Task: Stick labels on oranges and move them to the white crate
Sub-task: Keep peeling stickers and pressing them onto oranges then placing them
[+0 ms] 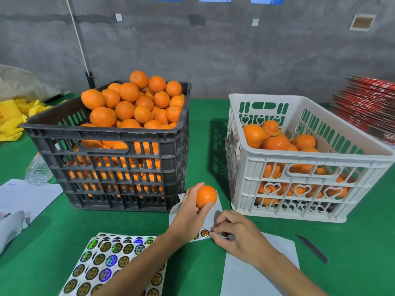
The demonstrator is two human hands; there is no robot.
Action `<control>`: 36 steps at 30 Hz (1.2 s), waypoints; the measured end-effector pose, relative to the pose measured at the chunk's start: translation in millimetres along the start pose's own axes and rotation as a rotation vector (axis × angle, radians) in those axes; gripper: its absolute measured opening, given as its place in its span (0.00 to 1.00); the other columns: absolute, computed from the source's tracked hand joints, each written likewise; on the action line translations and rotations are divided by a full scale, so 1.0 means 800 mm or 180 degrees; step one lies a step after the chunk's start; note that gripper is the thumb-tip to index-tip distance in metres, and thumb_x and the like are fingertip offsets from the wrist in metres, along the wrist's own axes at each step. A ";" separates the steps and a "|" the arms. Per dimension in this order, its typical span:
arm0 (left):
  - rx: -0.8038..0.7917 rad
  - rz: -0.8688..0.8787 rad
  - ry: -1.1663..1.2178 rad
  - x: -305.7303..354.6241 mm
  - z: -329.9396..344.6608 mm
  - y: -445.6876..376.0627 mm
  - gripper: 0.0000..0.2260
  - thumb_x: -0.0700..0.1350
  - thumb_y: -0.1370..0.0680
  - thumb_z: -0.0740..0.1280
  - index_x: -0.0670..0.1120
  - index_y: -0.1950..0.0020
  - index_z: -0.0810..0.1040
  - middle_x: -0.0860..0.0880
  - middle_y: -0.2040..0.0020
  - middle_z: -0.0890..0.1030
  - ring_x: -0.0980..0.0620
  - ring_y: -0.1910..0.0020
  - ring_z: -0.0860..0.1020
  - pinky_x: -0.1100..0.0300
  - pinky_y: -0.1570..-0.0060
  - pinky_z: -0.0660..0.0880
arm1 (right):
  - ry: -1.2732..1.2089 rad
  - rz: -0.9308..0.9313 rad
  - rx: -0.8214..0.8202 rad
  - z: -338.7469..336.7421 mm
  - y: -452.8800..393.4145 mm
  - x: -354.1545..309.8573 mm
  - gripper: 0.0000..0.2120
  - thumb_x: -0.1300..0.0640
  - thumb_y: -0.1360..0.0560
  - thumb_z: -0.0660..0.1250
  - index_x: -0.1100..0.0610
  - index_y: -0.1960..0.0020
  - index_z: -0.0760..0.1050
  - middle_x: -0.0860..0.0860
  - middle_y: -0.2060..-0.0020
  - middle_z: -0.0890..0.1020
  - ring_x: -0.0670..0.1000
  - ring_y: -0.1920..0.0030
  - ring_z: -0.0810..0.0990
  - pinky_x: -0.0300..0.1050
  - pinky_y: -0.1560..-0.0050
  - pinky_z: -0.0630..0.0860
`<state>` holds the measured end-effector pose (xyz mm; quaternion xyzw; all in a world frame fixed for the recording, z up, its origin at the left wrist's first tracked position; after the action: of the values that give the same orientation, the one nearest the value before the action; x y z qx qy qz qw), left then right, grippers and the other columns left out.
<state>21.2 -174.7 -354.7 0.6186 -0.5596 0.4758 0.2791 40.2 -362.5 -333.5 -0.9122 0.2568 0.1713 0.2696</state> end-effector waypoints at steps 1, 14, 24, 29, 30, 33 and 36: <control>0.0001 -0.0004 -0.0002 0.000 0.000 0.000 0.26 0.55 0.19 0.66 0.63 0.24 0.59 0.61 0.31 0.65 0.54 0.38 0.77 0.74 0.45 0.73 | -0.0090 0.0019 0.0026 0.001 0.001 0.001 0.12 0.44 0.21 0.69 0.50 0.50 0.86 0.39 0.55 0.75 0.42 0.54 0.75 0.43 0.53 0.76; -0.0048 -0.0098 0.0221 0.009 -0.008 0.001 0.25 0.51 0.18 0.68 0.62 0.25 0.61 0.56 0.29 0.68 0.65 0.37 0.75 0.73 0.43 0.72 | 0.0436 0.0238 0.1050 -0.033 -0.019 -0.016 0.07 0.54 0.18 0.65 0.54 0.51 0.80 0.42 0.53 0.76 0.45 0.61 0.78 0.43 0.64 0.77; 0.0358 0.0126 0.2150 0.131 -0.050 -0.007 0.20 0.50 0.23 0.72 0.52 0.32 0.75 0.47 0.35 0.79 0.50 0.39 0.82 0.57 0.48 0.82 | 0.1687 -0.0578 0.1853 -0.095 -0.096 -0.077 0.11 0.57 0.18 0.66 0.61 0.41 0.81 0.54 0.45 0.81 0.52 0.52 0.82 0.43 0.59 0.81; 0.0374 0.0258 0.1873 0.202 -0.066 -0.023 0.23 0.61 0.24 0.69 0.51 0.33 0.74 0.48 0.39 0.82 0.51 0.41 0.83 0.58 0.47 0.81 | 0.1718 -0.0342 0.1608 -0.132 -0.114 -0.107 0.31 0.47 0.21 0.67 0.62 0.24 0.68 0.55 0.27 0.74 0.52 0.32 0.77 0.44 0.37 0.77; 0.0379 0.0269 0.1623 0.216 -0.069 -0.029 0.24 0.64 0.24 0.67 0.53 0.32 0.74 0.50 0.40 0.82 0.54 0.42 0.82 0.58 0.45 0.81 | 0.1743 -0.0261 0.1602 -0.142 -0.120 -0.111 0.33 0.46 0.23 0.70 0.62 0.24 0.68 0.56 0.27 0.74 0.53 0.35 0.80 0.45 0.42 0.81; 0.0328 0.0298 0.0995 0.254 -0.082 -0.057 0.22 0.65 0.21 0.61 0.54 0.32 0.72 0.50 0.43 0.82 0.56 0.43 0.82 0.56 0.40 0.78 | 0.1647 -0.0059 0.1705 -0.177 -0.141 -0.117 0.31 0.45 0.22 0.67 0.62 0.25 0.69 0.57 0.27 0.74 0.56 0.50 0.86 0.48 0.64 0.84; 0.0152 0.0621 0.1086 0.281 -0.104 -0.092 0.12 0.56 0.17 0.62 0.53 0.37 0.75 0.51 0.41 0.82 0.56 0.41 0.81 0.57 0.42 0.80 | 0.1575 0.0509 0.1750 -0.201 -0.162 -0.104 0.32 0.47 0.18 0.63 0.59 0.19 0.58 0.54 0.20 0.61 0.61 0.54 0.85 0.54 0.63 0.82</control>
<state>50.9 -181.6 -105.5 0.4782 -0.5501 0.6117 0.3077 73.5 -330.6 -115.4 -0.7966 0.4209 -0.1089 0.4199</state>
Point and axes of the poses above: each hand's wrist, its own y-axis away from the middle knuckle, its own z-axis out of the palm, x = y × z, the point moved 2 cm from there along -y, towards the middle knuckle
